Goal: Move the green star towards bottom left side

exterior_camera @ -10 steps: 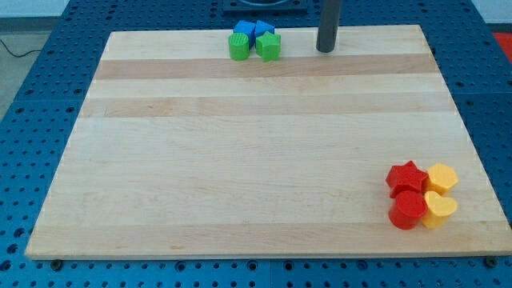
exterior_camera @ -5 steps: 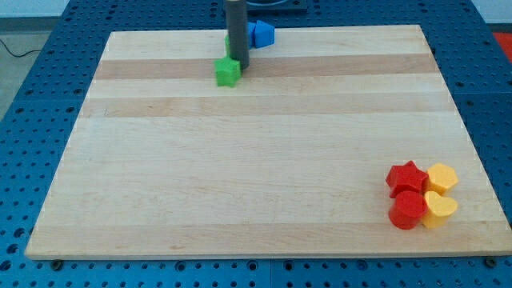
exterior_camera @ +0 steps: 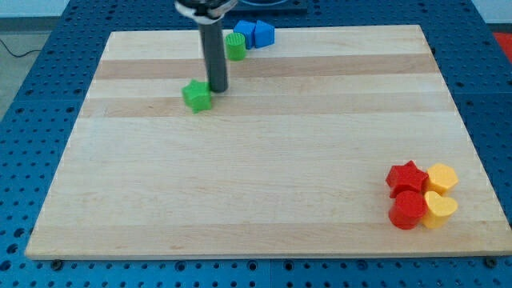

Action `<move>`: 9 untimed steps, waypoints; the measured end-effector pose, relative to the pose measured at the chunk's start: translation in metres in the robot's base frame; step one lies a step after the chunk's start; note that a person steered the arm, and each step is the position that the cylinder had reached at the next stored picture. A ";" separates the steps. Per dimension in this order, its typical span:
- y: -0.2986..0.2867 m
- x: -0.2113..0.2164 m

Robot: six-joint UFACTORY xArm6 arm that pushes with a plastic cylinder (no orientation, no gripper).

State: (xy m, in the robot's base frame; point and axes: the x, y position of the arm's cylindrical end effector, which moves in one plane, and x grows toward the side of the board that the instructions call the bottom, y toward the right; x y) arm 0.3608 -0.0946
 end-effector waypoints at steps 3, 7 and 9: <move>-0.031 0.031; -0.088 0.082; -0.126 0.143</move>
State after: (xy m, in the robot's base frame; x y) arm 0.5036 -0.2206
